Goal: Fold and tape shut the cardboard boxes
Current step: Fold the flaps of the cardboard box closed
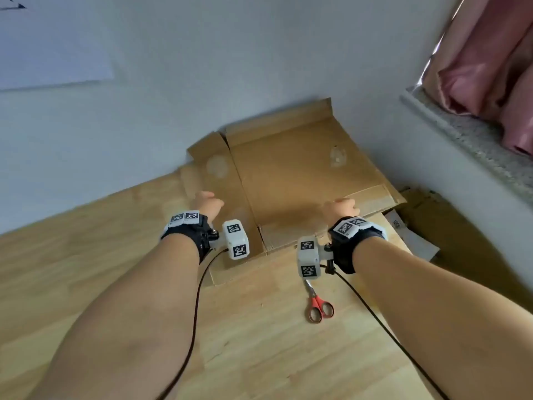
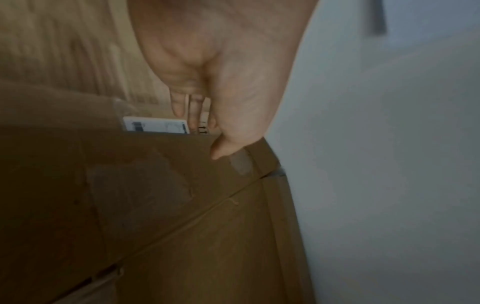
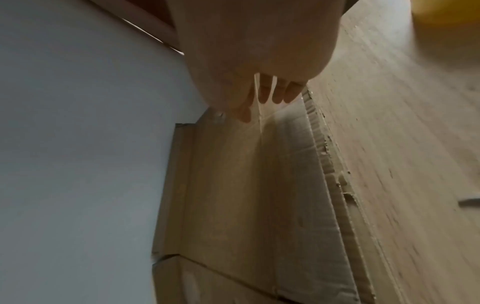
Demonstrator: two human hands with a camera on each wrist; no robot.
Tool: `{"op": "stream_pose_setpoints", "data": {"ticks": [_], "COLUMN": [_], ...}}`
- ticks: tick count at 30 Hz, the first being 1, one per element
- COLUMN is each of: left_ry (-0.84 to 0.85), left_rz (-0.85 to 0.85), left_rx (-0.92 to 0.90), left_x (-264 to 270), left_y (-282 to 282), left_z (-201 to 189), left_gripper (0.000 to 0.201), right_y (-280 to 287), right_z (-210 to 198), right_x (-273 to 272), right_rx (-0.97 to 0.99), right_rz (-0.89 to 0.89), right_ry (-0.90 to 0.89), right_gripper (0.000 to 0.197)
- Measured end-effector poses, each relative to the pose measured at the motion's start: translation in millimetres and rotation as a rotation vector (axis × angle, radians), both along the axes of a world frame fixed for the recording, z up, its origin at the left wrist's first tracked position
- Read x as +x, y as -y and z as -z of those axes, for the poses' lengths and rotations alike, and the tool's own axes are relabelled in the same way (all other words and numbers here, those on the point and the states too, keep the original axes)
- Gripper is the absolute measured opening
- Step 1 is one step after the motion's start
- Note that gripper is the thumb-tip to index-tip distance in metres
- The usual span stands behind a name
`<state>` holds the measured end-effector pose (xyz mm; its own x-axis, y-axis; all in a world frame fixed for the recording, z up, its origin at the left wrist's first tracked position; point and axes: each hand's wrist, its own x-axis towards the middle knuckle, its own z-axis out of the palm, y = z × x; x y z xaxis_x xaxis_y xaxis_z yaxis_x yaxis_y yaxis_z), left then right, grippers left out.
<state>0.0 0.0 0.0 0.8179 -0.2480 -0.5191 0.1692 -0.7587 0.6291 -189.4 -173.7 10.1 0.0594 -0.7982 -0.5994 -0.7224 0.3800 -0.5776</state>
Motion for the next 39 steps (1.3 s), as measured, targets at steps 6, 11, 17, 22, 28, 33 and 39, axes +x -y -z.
{"op": "stream_pose_setpoints", "data": {"ticks": [6,11,17,22,28,33,39], "left_ry": [-0.158,-0.163,-0.388,-0.213,-0.059,-0.024,-0.13], "left_rz": [-0.103,0.064,-0.113,-0.021,-0.004,0.077,0.11], "left_rx": [0.083,0.141,-0.075,-0.073,-0.209,-0.374,-0.583], "left_x": [11,18,0,3,7,1,-12], "left_y": [5,3,-4,-12,-56,-109,-200], "left_z": [20,24,-10,-38,-69,-120,-160], "left_gripper": [0.062,0.064,0.029,0.022,0.024,0.041,0.053], "right_y": [11,18,17,-3,-37,-86,-178], "right_z": [32,38,35,21,-11,-57,-137], "right_x": [7,2,-1,3,-3,-2,32], "right_rx": [-0.022,-0.033,-0.081,-0.099,-0.165,-0.355,-0.699], "right_rz": [-0.032,-0.062,-0.08,-0.108,-0.082,-0.103,-0.322], "right_ry": [-0.06,-0.119,-0.129,-0.098,-0.045,0.091,0.328], "right_gripper": [0.039,0.043,0.039,0.039,0.041,0.038,0.037]}}
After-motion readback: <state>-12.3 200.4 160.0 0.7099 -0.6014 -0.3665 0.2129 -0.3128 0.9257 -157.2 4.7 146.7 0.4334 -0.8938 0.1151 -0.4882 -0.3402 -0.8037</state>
